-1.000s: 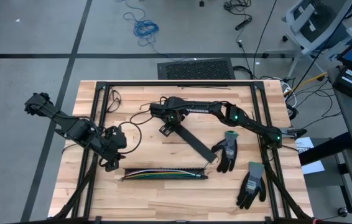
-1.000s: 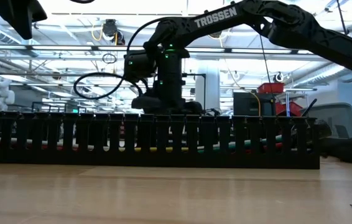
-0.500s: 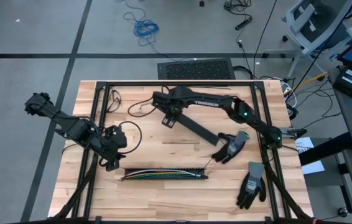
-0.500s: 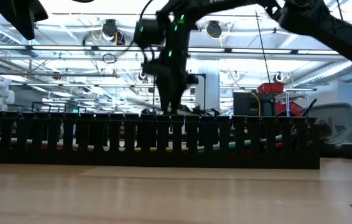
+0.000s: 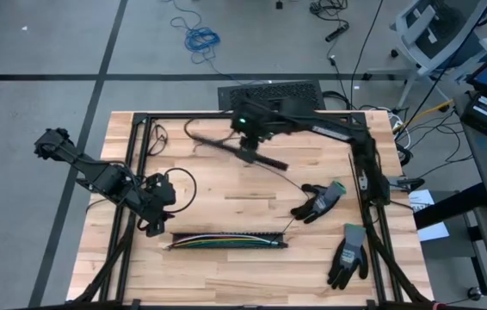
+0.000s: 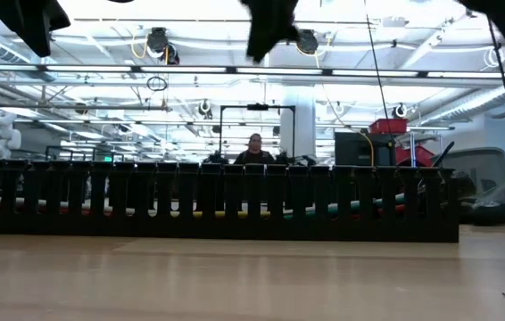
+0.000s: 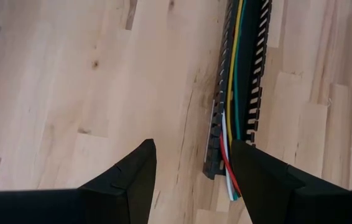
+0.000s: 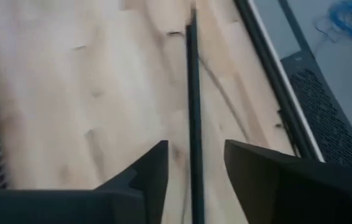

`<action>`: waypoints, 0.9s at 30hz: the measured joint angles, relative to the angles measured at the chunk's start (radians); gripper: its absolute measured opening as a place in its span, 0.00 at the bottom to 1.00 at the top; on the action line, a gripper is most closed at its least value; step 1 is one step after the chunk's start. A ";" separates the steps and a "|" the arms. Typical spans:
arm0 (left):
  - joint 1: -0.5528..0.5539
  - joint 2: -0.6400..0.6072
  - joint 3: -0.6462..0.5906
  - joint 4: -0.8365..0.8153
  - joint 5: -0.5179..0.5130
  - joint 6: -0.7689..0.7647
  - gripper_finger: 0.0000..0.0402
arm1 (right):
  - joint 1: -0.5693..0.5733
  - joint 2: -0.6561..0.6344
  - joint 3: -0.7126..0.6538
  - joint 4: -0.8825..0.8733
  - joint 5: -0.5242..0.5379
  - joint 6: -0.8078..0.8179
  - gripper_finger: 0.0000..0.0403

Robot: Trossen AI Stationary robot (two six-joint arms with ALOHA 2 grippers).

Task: Ziptie cables
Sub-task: Close the black cable duct

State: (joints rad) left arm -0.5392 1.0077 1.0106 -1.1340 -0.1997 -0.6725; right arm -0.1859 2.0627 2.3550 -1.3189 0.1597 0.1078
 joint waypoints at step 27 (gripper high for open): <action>0.000 0.000 0.000 0.003 -0.013 -0.055 0.50 | -0.215 0.282 0.000 0.011 -0.020 -0.160 0.58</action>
State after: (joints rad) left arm -0.5390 1.0077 1.0104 -1.1309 -0.2131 -0.7273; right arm -0.4011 2.3449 2.3550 -1.3079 0.1397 -0.0518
